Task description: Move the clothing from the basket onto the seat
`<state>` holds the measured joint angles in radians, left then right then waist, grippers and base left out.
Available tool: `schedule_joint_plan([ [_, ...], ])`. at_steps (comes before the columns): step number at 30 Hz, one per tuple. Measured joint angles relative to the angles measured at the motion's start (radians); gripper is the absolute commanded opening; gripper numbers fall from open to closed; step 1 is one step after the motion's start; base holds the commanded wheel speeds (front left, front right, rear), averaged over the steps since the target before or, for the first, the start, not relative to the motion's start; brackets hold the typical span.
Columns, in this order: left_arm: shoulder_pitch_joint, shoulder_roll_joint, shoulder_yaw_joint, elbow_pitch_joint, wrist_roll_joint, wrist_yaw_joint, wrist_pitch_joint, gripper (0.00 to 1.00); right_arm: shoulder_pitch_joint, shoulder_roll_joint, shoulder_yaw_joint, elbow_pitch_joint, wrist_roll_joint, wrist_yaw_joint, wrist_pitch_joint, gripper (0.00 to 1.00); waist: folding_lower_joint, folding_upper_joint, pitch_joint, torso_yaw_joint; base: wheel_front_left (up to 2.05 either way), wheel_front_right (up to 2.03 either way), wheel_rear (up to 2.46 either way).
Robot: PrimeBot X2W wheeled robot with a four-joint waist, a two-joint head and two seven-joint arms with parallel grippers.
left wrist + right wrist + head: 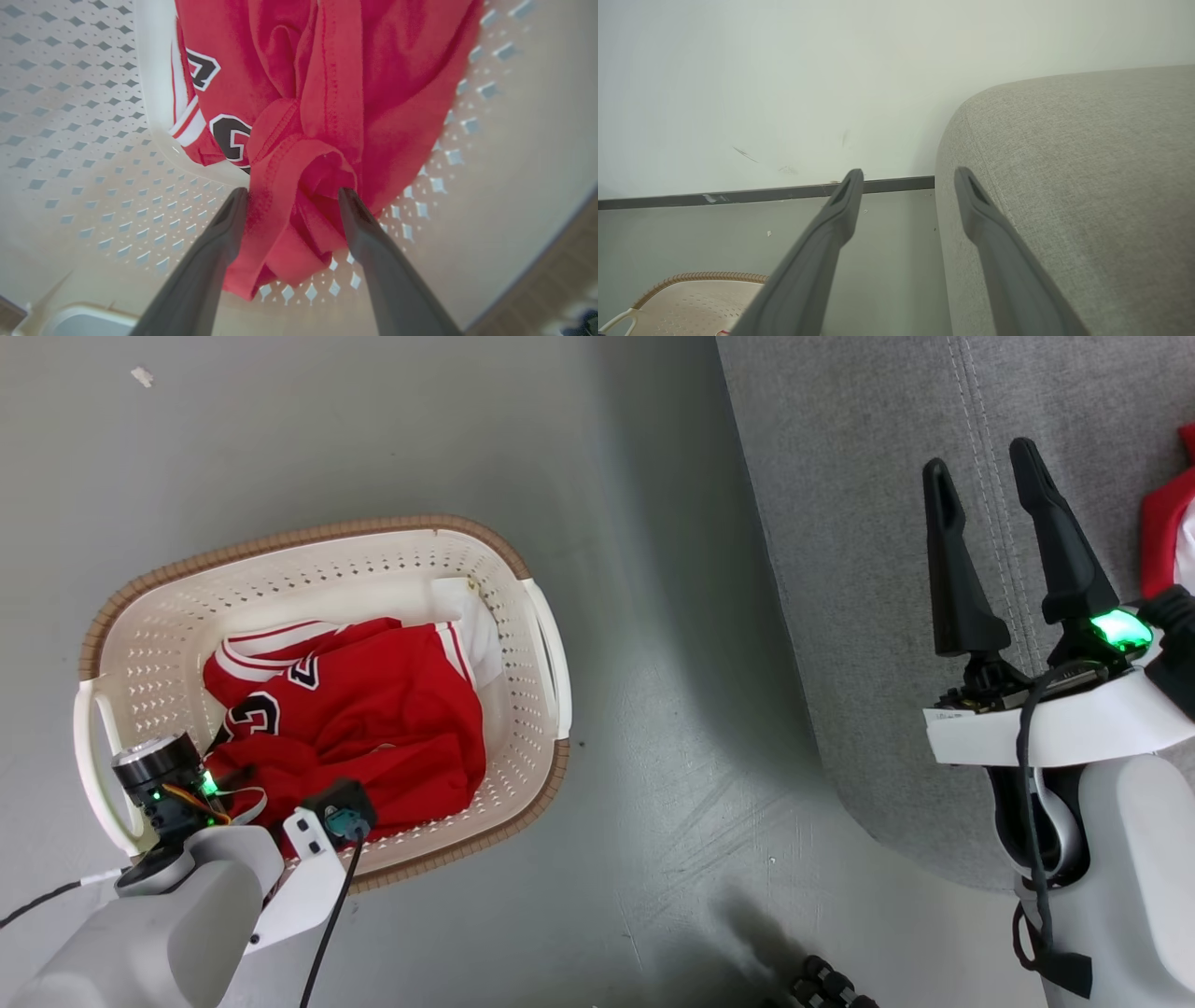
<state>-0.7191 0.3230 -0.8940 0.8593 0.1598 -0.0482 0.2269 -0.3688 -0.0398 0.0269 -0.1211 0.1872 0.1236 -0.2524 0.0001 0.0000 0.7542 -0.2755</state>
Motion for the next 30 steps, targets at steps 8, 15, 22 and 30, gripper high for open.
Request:
schedule_joint_plan([
  [8,-0.029,-0.016,-0.009,0.011,0.014,0.002,0.021,0.0,-0.01,0.0,0.018,0.013,0.007,0.0,0.0,1.0,0.0,0.0,0.009,-0.019,0.0,0.0,0.0],
  [15,-0.037,-0.047,0.008,-0.005,-0.004,0.003,-0.016,0.0,-0.011,0.0,0.011,0.029,0.007,0.0,0.0,1.0,0.0,0.0,0.003,-0.018,0.0,0.0,0.0],
  [22,-0.038,-0.075,0.073,-0.05,-0.073,0.034,-0.086,0.0,-0.031,0.0,-0.008,0.033,0.007,0.0,0.0,1.0,0.0,0.0,-0.011,-0.008,0.0,0.0,0.0],
  [30,-0.03,-0.098,0.164,-0.105,-0.181,0.063,-0.161,0.0,-0.03,0.0,-0.027,0.04,0.004,0.0,0.0,1.0,0.0,0.0,-0.034,0.012,0.0,0.0,0.0],
])
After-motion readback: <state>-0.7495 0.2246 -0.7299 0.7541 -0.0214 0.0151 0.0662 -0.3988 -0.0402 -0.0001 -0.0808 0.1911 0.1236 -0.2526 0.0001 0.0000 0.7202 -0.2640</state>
